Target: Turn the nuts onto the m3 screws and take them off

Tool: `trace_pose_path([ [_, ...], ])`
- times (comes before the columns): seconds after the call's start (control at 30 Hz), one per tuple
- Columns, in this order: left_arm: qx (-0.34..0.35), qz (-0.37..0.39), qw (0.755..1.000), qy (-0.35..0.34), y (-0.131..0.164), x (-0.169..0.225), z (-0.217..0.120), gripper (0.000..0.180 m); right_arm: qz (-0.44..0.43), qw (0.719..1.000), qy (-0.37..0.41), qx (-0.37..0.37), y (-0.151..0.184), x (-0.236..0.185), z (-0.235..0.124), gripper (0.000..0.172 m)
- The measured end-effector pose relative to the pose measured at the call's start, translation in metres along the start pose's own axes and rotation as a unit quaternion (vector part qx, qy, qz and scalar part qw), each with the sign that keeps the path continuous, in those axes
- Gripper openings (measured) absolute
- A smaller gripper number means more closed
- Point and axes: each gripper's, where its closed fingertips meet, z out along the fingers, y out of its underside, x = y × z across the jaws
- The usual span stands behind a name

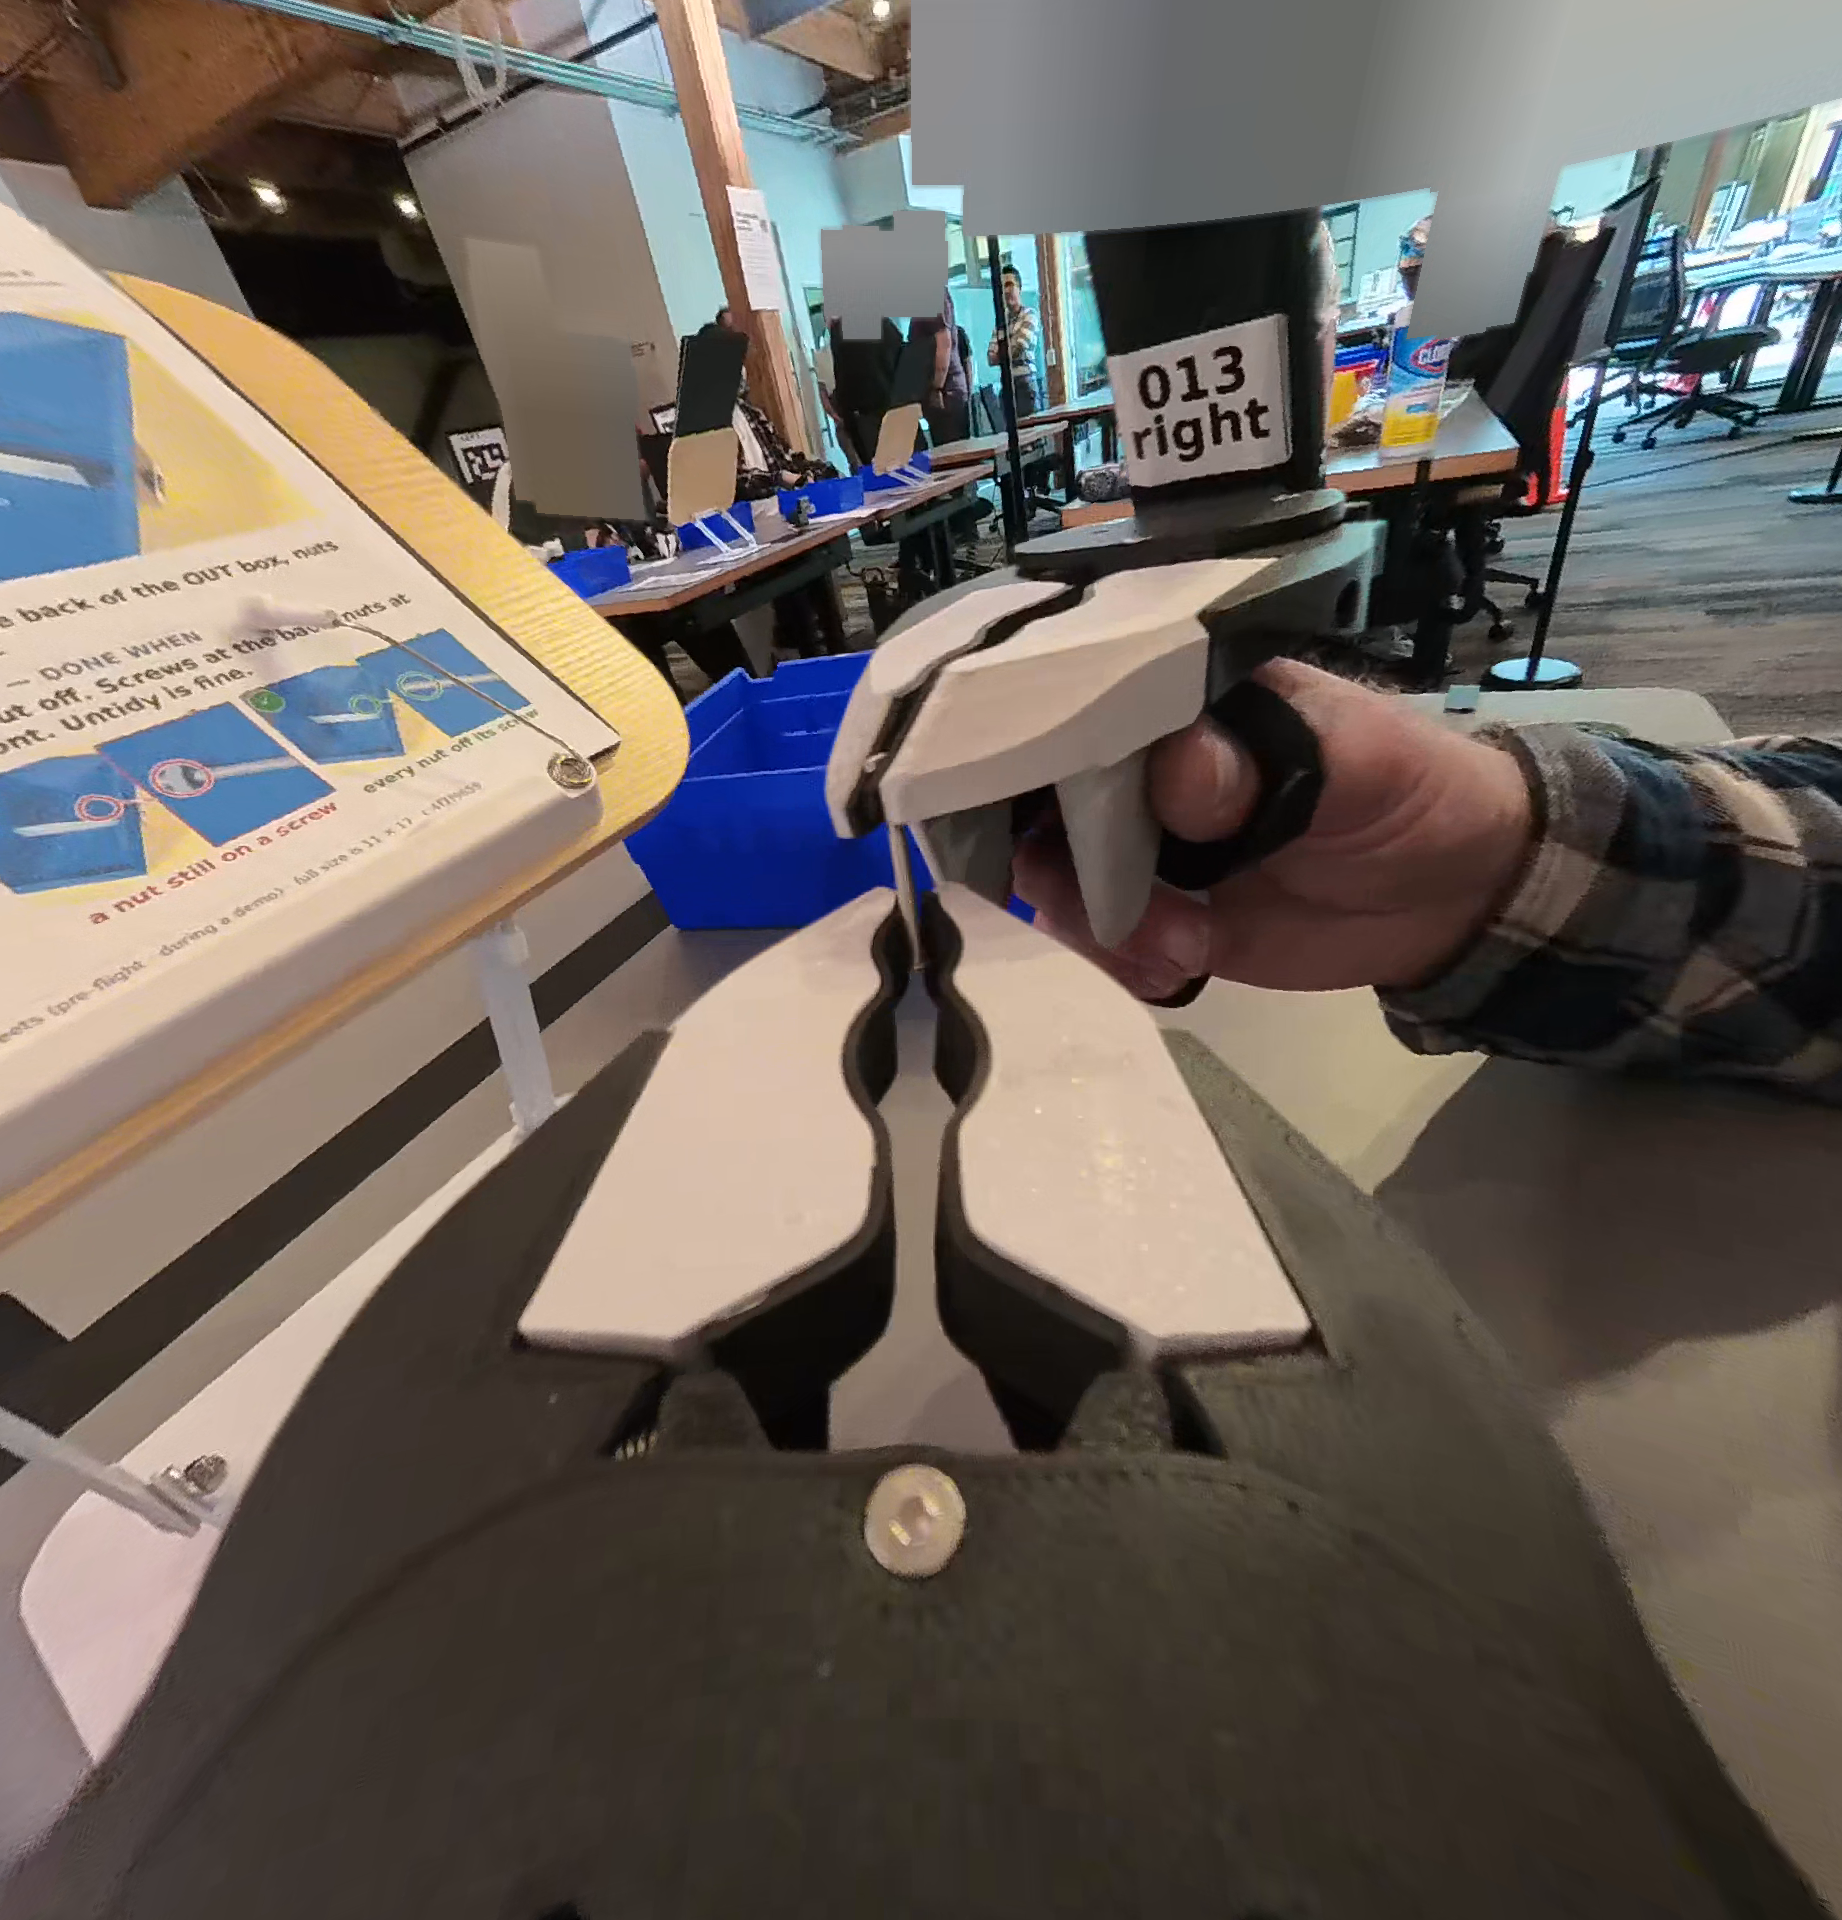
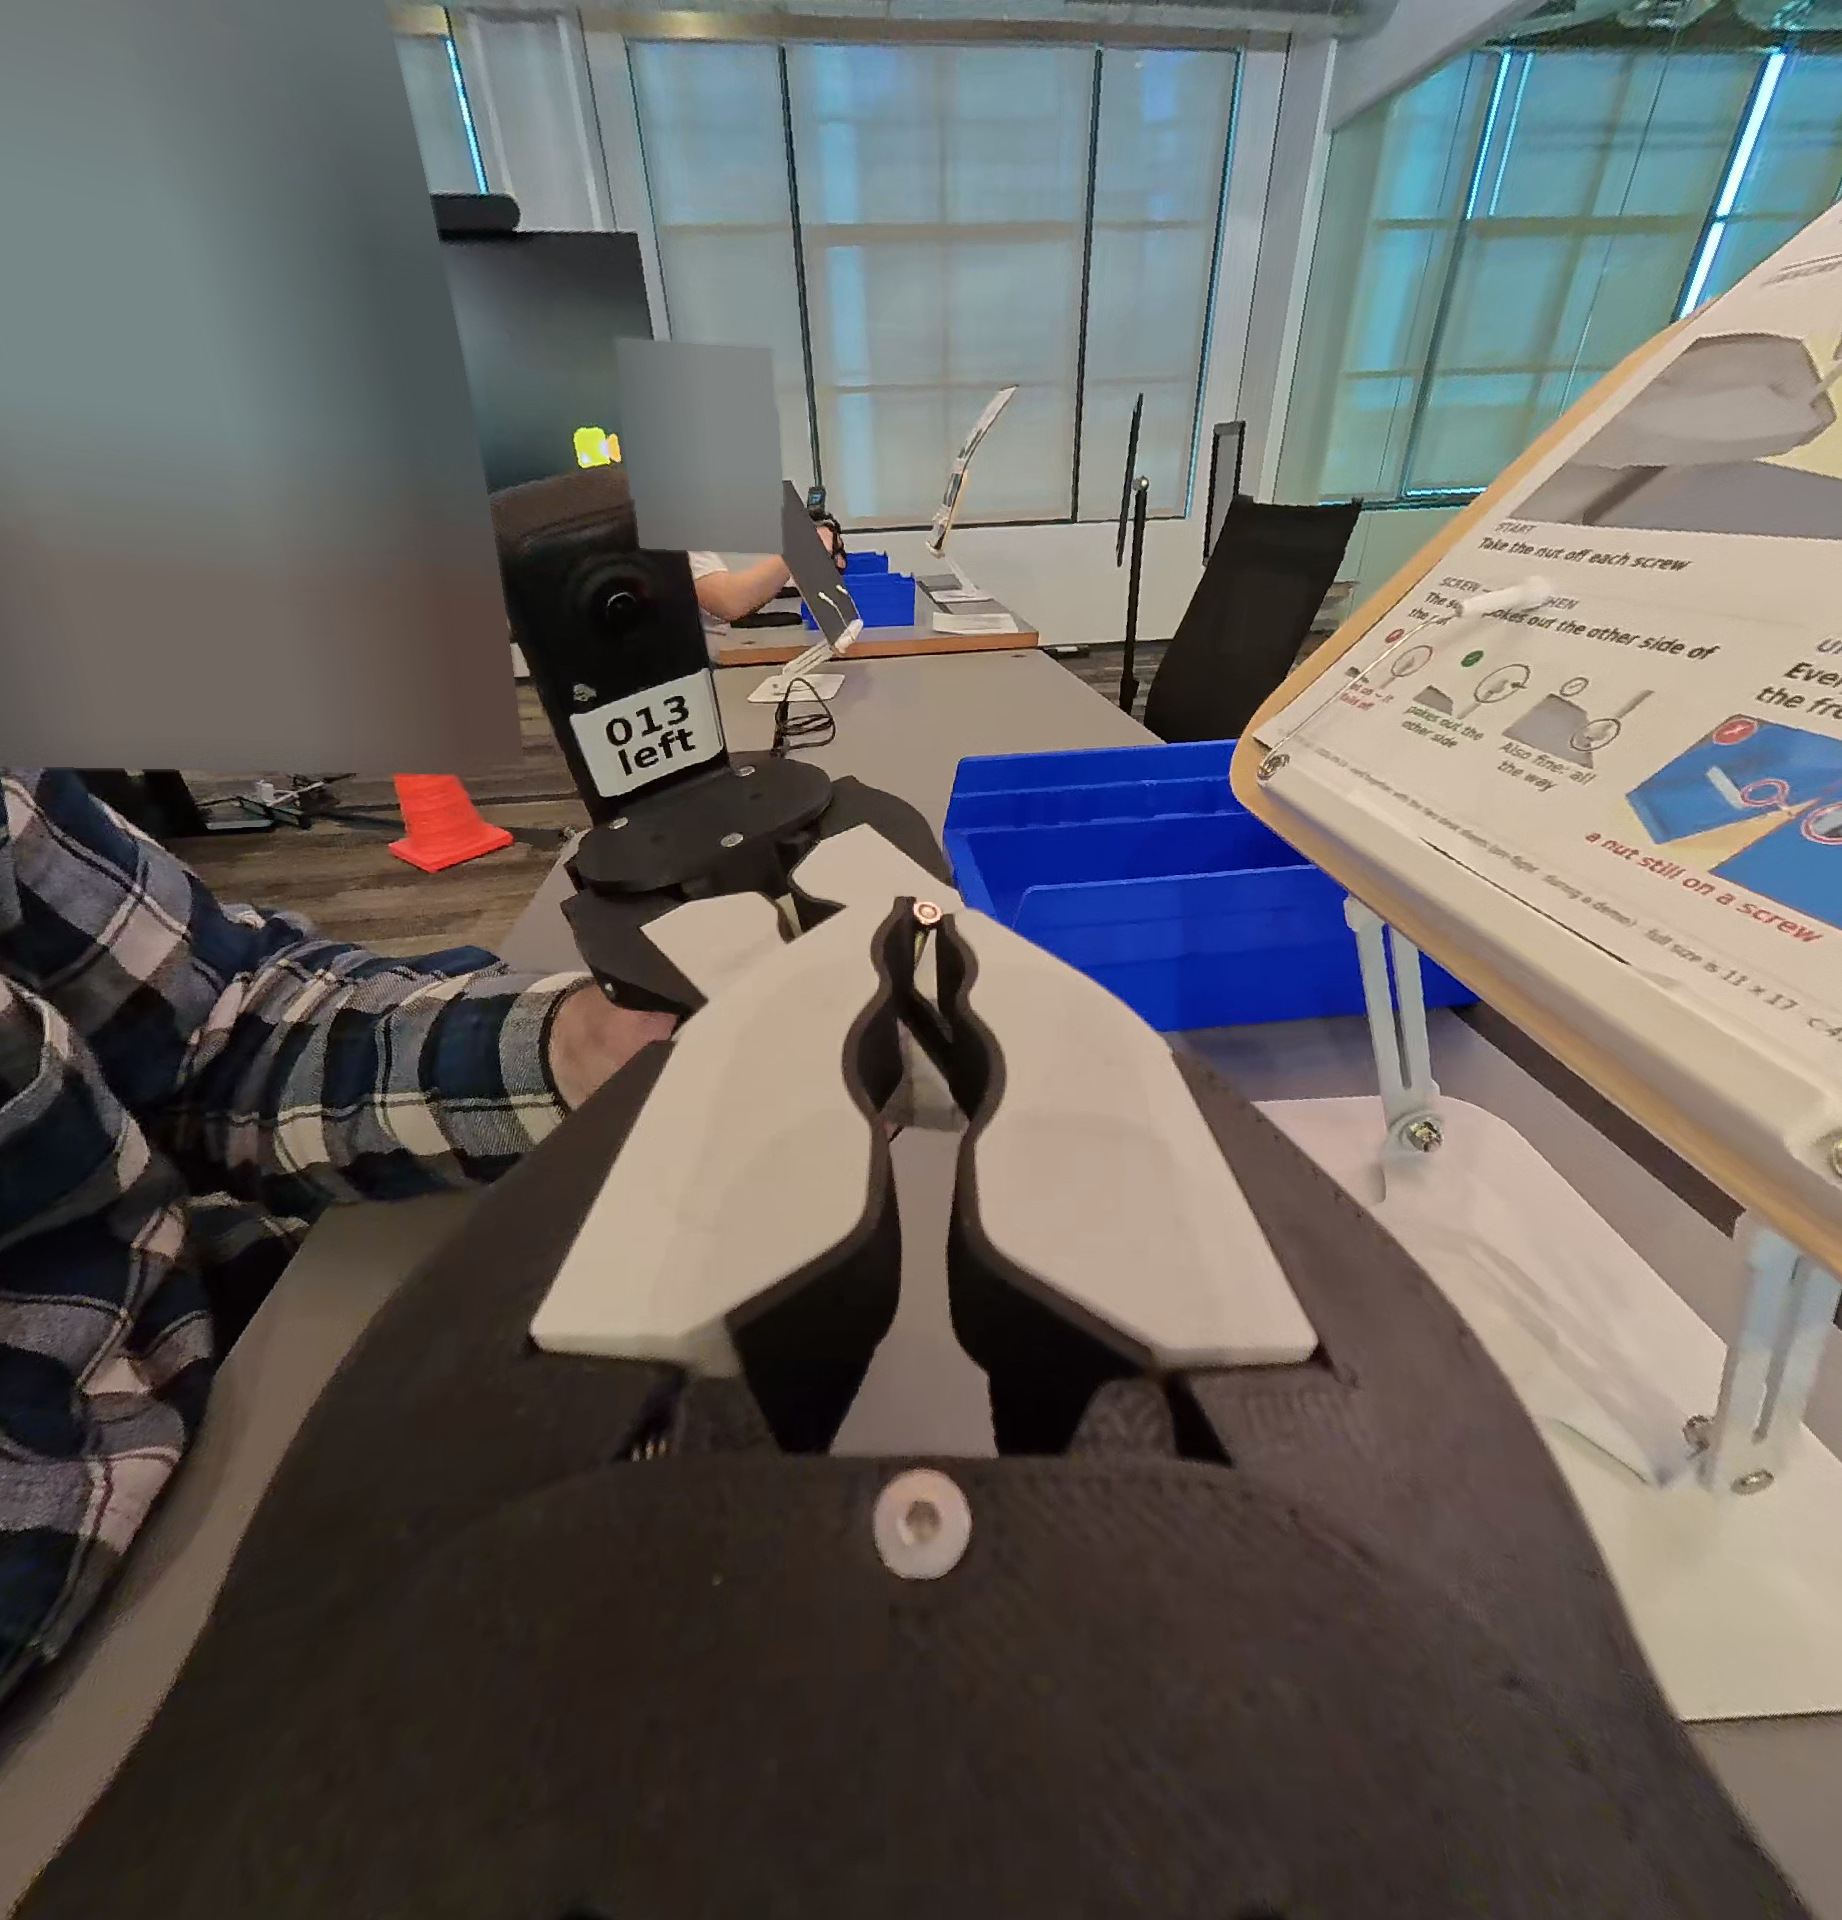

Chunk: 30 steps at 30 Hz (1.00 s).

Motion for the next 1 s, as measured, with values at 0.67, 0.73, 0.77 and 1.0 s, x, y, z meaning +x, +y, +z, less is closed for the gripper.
trace_pose_path([
  [0.67,-0.016,-0.167,0.807,0.566,-0.017,0.128,-0.056,0.000,-0.110,0.929,-0.334,-0.118,0.008,-0.108,-0.022,0.005],
  [0.73,-0.013,-0.176,0.786,0.593,-0.018,0.136,-0.059,0.000,-0.116,0.919,-0.354,-0.130,0.010,-0.115,-0.024,0.005],
  [0.77,-0.008,-0.182,0.782,0.596,-0.019,0.137,-0.058,0.000,-0.115,0.919,-0.353,-0.131,0.010,-0.115,-0.023,0.005],
  [1.0,0.031,-0.183,0.839,0.511,-0.018,0.117,-0.043,0.022,-0.092,0.952,-0.271,-0.105,0.008,-0.091,-0.018,0.005],
])
